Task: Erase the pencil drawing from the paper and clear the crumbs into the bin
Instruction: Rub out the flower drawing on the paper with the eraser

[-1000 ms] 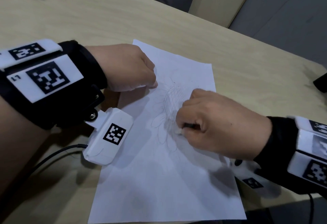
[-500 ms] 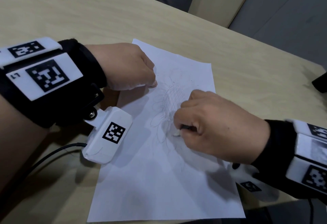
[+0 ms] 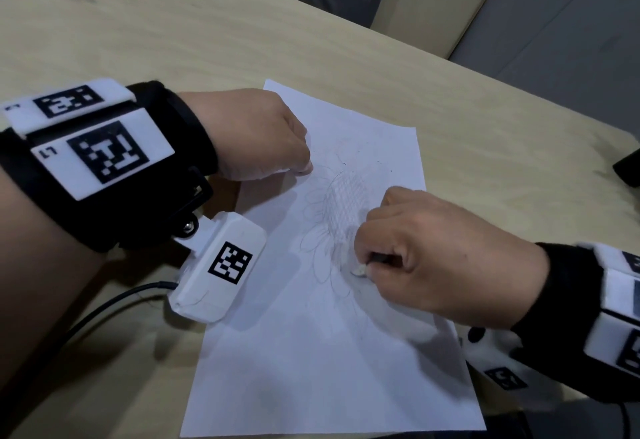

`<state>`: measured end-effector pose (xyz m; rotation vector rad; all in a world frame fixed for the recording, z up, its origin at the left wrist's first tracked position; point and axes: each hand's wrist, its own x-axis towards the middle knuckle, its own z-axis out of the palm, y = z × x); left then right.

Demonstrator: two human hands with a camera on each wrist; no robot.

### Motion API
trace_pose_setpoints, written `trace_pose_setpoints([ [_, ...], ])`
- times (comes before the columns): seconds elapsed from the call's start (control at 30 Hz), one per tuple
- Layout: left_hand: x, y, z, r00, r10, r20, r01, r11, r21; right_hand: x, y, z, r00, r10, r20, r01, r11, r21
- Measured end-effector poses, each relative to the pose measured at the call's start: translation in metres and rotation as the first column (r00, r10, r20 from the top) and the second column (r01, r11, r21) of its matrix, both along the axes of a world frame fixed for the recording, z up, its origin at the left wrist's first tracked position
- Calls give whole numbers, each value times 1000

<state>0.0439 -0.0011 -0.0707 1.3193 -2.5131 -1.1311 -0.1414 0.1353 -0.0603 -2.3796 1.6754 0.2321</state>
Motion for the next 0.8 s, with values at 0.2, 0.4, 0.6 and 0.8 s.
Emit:
trace_pose_setpoints([
  [0.2, -1, 0, 0, 1000, -10, -1, 10, 1000, -16, -5, -16, 0, 996, -74, -58, 69, 994, -83],
  [0.4, 0, 0, 0, 1000, -3, -3, 3, 1000, 7, -1, -10, 3, 997, -69, -40, 68, 998, -12],
  [0.6, 0, 0, 0, 1000, 3, 7, -3, 1000, 4, -3, -5, 4, 999, -34, -24, 34, 999, 19],
  [0.8, 1, 0, 1, 1000, -3, 17, 3, 1000, 3, -3, -16, -1, 994, -66, -82, 58, 994, -91],
])
